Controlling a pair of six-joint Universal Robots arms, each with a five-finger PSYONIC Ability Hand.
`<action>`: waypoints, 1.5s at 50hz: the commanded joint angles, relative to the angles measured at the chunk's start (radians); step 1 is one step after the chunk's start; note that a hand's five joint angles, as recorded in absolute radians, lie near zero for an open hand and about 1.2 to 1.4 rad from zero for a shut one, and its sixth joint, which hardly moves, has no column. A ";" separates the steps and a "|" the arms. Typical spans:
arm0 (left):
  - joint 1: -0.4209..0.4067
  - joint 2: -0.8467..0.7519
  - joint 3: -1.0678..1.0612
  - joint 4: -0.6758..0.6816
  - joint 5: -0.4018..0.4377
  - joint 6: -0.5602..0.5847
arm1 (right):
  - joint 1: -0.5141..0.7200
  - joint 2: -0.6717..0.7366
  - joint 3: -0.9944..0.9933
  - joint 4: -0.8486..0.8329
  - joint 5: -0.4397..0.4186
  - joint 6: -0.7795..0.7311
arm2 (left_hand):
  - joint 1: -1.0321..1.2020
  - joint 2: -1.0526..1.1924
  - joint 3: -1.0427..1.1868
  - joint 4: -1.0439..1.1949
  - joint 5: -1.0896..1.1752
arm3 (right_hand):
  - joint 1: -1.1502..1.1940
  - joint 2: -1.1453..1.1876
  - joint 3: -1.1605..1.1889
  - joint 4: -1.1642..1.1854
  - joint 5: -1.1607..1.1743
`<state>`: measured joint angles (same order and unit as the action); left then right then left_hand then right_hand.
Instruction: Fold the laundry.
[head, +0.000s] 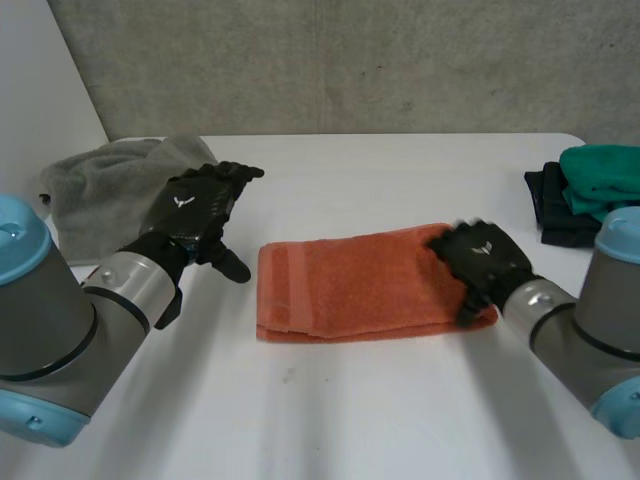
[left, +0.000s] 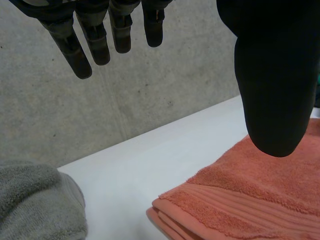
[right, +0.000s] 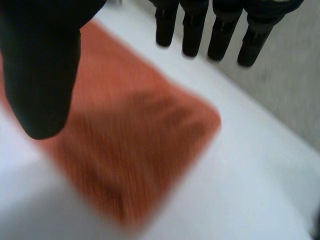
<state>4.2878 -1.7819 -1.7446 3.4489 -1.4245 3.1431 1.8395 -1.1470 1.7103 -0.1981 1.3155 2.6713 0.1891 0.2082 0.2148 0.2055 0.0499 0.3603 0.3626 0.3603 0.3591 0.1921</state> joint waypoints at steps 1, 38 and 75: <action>0.001 -0.002 -0.012 0.003 -0.002 0.000 | -0.059 0.075 -0.037 0.016 0.011 -0.125 | -0.015 -0.034 -0.040 -0.031 -0.050 | 0.951 0.949 0.951 0.953 0.945; -0.063 -0.119 0.230 -0.145 -0.070 -0.011 | 0.324 0.139 -0.396 -0.093 0.117 0.565 | -0.015 -0.034 -0.040 -0.031 -0.050 | -0.186 -0.188 -0.186 -0.185 -0.192; -0.157 -0.459 0.596 -0.557 -0.189 0.164 | 0.322 0.363 -0.683 0.362 0.218 0.219 | -0.015 -0.034 -0.040 -0.031 -0.050 | -0.186 -0.188 -0.186 -0.185 -0.192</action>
<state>4.1261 -2.3373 -1.1127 2.9081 -1.6661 3.3285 2.1304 -0.7107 0.9885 0.1845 1.4656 3.0026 0.1892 0.2030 0.2151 0.2055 0.0500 0.2267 0.2149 0.2060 0.2076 0.0404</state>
